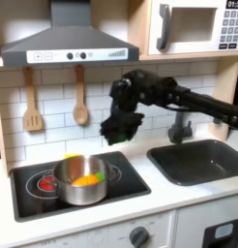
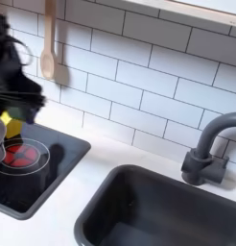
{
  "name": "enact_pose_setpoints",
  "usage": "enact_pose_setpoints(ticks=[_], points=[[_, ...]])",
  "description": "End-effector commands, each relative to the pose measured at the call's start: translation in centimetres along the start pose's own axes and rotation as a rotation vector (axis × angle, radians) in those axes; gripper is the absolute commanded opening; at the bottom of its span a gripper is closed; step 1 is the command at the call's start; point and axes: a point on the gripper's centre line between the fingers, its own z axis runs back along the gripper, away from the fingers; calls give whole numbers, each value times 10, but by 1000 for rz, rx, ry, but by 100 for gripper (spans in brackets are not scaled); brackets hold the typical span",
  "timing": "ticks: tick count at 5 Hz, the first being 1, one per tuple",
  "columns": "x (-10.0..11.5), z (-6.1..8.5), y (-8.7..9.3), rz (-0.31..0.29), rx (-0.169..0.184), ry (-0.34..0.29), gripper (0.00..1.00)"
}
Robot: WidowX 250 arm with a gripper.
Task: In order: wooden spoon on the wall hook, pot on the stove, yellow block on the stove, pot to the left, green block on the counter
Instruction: 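Take the green block out of the pot and put it on the counter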
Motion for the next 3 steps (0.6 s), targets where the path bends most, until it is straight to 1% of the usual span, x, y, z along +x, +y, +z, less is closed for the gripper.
enact_pose_setpoints(ticks=[1,2,3], points=[[-30,-42,-40,-114,-23,128,0],[-50,-64,-30,-117,9,196,0],[-59,-76,-28,-121,13,252,15]])
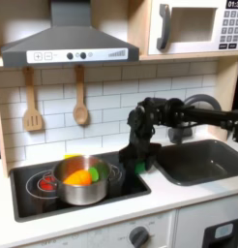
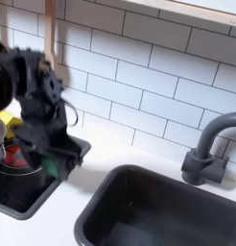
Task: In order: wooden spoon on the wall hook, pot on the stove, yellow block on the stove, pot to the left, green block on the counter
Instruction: 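Take the green block out of the pot and put it on the counter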
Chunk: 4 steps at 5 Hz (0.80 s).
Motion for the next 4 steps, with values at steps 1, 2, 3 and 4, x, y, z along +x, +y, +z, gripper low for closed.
enact_pose_setpoints(ticks=[1,2,3,4], points=[[-2,-4,1,-7,21,35,100],[-11,6,5,17,17,42,100],[-11,16,3,10,19,16,100],[-10,39,0,-8,26,-25,100]])
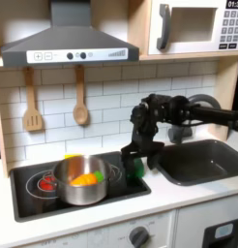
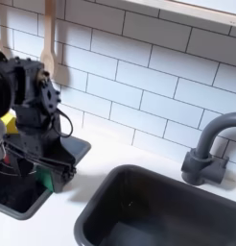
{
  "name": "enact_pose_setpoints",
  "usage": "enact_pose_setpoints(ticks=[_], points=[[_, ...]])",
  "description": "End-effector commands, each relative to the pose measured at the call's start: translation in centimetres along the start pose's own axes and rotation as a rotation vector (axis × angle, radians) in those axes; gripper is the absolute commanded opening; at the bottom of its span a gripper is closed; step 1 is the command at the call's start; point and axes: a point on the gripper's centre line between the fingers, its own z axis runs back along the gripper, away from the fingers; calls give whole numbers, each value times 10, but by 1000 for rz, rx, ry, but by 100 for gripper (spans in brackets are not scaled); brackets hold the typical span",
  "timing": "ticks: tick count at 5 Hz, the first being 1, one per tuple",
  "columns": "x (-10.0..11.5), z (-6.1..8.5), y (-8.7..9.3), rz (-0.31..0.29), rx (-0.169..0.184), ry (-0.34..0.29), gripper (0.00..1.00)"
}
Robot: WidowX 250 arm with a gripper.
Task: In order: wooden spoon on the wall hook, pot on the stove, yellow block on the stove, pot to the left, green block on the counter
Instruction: 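Take the green block out of the pot and put it on the counter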
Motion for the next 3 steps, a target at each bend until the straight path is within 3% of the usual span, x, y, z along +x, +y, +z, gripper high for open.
enact_pose_setpoints(ticks=[1,3], points=[[-5,31,-3,-10,-2,-46,100],[-5,31,-4,-7,-6,-45,100]])
